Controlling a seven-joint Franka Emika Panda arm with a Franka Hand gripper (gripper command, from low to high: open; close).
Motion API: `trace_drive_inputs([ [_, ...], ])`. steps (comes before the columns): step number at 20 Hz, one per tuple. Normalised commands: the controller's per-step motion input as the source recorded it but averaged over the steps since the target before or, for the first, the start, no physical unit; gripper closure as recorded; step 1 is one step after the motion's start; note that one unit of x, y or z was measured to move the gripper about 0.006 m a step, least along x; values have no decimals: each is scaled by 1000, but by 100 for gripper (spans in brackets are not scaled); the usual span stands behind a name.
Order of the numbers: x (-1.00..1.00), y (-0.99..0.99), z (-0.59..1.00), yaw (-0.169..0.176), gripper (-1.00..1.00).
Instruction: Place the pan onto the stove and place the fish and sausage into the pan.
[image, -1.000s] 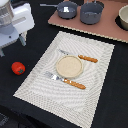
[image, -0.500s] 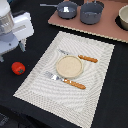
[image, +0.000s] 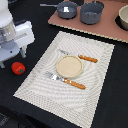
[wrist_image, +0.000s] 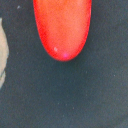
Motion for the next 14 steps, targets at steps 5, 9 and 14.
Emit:
trace_drive_inputs([
  [5, 511, -46, -134, -32, -100],
  [9, 401, -9, -224, -44, -100],
  [14, 242, -59, -302, -39, -100],
])
